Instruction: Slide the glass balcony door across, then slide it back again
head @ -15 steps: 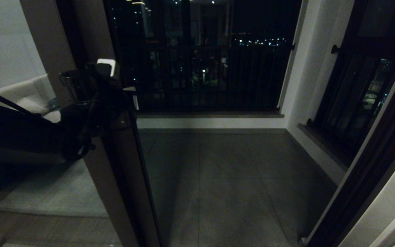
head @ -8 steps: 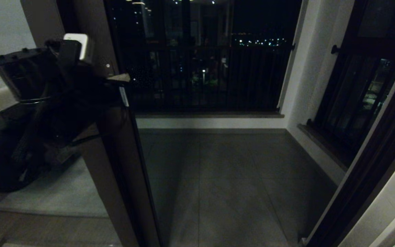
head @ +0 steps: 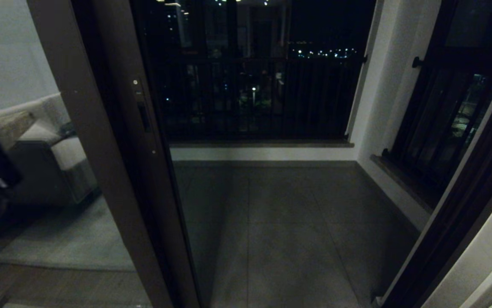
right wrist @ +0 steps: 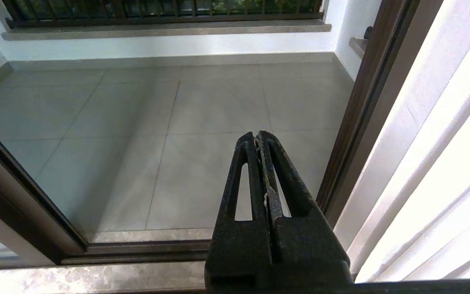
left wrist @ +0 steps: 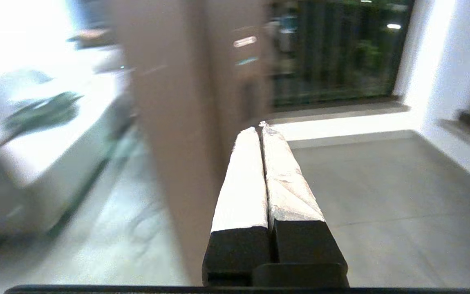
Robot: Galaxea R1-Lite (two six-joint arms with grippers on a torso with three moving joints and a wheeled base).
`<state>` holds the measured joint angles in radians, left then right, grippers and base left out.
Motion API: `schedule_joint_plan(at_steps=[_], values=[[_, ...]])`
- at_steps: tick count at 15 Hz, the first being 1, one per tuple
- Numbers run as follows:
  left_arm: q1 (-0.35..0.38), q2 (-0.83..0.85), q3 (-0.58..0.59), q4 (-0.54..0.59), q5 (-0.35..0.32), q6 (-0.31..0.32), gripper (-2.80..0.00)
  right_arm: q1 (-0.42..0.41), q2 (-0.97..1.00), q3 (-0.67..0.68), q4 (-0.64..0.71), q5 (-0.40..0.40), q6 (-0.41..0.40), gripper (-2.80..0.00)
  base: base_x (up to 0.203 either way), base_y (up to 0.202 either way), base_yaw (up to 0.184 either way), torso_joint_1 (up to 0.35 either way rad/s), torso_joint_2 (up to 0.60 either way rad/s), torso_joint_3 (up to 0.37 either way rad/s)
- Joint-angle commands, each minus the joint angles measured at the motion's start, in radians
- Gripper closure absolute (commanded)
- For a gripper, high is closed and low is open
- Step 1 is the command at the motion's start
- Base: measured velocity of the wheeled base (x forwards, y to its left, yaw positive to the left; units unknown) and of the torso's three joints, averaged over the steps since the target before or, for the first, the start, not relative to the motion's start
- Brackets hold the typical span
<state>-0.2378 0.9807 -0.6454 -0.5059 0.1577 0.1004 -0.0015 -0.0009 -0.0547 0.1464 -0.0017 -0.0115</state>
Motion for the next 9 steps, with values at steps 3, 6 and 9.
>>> schedule_joint_plan(at_steps=[3, 6, 9], values=[[0.059, -0.498, 0.051, 0.335, 0.0, 0.001, 0.0, 0.0, 0.001, -0.001, 0.001, 0.0, -0.001, 0.0, 0.0, 0.0, 0.0, 0.0, 0.0, 0.0], [0.182, -0.679, 0.093, 0.514, -0.009, 0.002, 0.0, 0.0, 0.001, -0.001, 0.001, 0.0, -0.001, 0.0, 0.0, 0.0, 0.0, 0.0, 0.0, 0.0], [0.213, -0.872, 0.326, 0.522, -0.112, 0.005, 0.0, 0.0, 0.001, -0.001, 0.001, -0.001, 0.0, 0.0, 0.0, 0.0, 0.0, 0.0, 0.0, 0.0]])
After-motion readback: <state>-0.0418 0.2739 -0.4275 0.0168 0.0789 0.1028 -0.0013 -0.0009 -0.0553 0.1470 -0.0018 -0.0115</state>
